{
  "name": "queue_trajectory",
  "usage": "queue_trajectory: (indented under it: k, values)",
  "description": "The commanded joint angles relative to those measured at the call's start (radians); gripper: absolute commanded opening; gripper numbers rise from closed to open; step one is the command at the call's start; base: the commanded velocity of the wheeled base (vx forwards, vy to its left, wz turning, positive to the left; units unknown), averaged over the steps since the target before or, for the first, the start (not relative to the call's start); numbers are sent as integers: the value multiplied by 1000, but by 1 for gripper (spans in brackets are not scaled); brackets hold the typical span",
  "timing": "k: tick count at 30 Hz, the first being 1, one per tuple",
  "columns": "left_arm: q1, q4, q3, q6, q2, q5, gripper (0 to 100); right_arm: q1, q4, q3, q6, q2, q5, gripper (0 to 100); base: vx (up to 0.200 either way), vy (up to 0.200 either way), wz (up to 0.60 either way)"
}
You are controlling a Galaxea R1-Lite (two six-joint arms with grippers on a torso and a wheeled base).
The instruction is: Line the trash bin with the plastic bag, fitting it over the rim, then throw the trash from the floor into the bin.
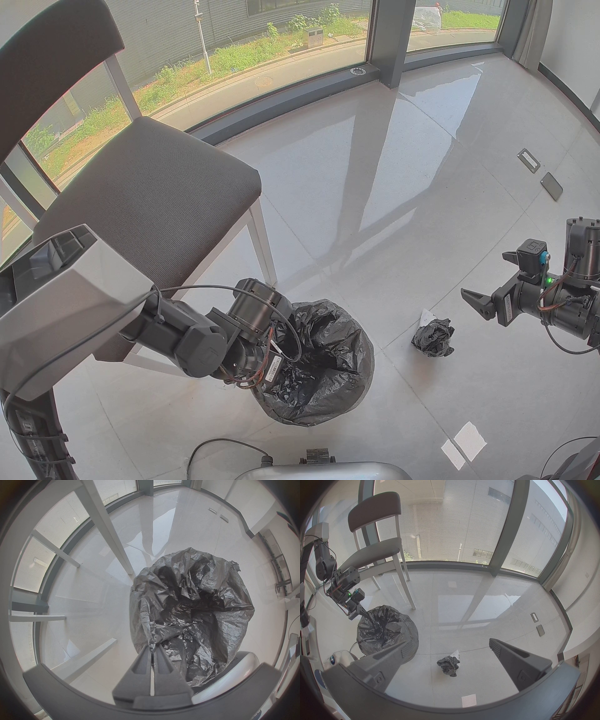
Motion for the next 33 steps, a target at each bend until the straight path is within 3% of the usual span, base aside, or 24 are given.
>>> queue_trajectory:
  k: [1, 10, 32, 33]
  values:
    - [21, -3, 32, 2, -35, 1, 0, -1, 0, -5, 0, 10, 0, 100, 0, 0, 0]
    - [72, -9, 109, 35, -93, 2, 0, -1, -8, -5, 0, 16, 0, 100, 0, 0, 0]
    - [90, -12, 187, 67, -159, -1, 0, -1, -9, -8, 0, 23, 0, 100, 0, 0, 0]
    - [92, -12, 192, 76, -162, 1, 100, -1, -9, -8, 0, 23, 0, 100, 0, 0, 0]
